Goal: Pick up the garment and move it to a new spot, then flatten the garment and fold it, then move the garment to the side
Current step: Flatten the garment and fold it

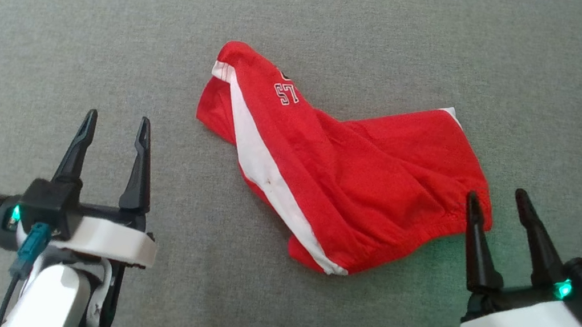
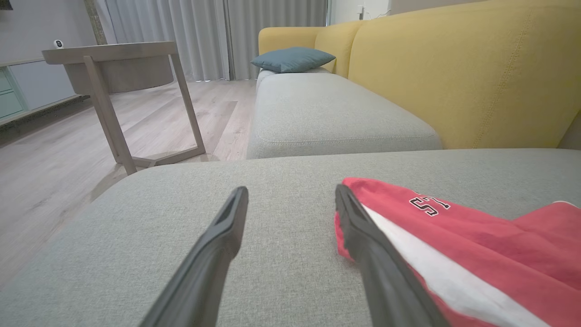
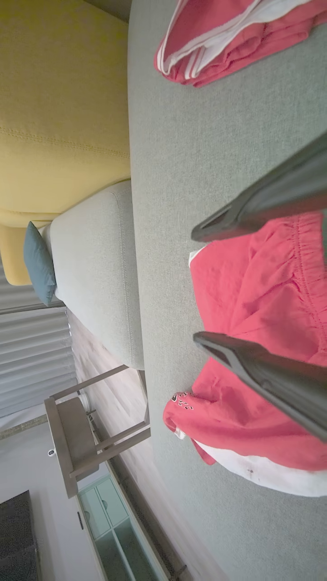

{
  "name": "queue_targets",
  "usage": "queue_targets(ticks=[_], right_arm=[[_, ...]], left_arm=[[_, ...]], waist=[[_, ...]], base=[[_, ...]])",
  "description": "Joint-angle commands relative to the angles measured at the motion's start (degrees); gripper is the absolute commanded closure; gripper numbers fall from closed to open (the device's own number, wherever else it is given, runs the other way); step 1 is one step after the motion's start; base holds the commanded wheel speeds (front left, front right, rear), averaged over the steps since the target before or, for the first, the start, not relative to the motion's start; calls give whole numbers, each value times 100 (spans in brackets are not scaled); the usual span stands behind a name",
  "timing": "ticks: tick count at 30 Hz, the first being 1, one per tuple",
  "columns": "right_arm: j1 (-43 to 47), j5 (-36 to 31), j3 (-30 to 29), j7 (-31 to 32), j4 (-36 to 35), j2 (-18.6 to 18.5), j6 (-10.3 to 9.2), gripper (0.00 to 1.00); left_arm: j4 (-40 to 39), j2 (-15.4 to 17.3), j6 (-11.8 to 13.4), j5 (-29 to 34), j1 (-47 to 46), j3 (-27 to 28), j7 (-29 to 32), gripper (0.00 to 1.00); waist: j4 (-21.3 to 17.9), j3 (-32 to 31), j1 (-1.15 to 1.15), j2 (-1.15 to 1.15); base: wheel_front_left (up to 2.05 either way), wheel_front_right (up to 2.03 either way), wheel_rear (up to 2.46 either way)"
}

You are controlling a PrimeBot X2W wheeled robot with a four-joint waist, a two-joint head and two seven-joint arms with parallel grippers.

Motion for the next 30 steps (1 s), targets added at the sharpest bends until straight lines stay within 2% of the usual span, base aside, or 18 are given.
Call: queue_targets(ticks=[1, 9, 15, 23, 24, 25, 26, 30], right_arm=[[-20, 16, 185, 40, -195, -34, 37, 0], [49, 140, 522, 286, 34, -89, 37, 0], [-70, 340, 1200, 611, 458, -320, 37, 0], [-659, 386, 1835, 877, 1008, -721, 37, 0], [-721, 409, 1900, 936, 1068, -753, 37, 11], [-778, 441, 1972, 1004, 1134, -797, 37, 79], [-828, 473, 2020, 1062, 1193, -841, 37, 100], [-962, 584, 2049, 1102, 1260, -990, 37, 100]], left_arm=[[-197, 89, 10, 26, -75, 156, -34, 0], [-200, 74, -37, 28, -154, 126, -34, 0], [-148, 18, -84, 35, -282, 86, -35, 0], [-119, -89, -142, 58, -427, 52, -35, 0], [-115, -100, -150, 61, -442, 54, -35, 0], [-111, -113, -157, 65, -456, 54, -35, 0], [-108, -130, -163, 69, -468, 53, -35, 0], [-110, -177, -175, 78, -489, 64, -35, 0]], waist=[[-4, -6, 0, 0], [15, 48, 0, 0], [85, 167, 0, 0], [211, 325, 0, 0], [226, 335, 0, 0], [245, 343, 0, 0], [271, 349, 0, 0], [335, 361, 0, 0]], base=[[0, 0, 0], [0, 0, 0], [0, 0, 0], [0, 0, 0], [0, 0, 0], [0, 0, 0], [0, 0, 0], [0, 0, 0]])
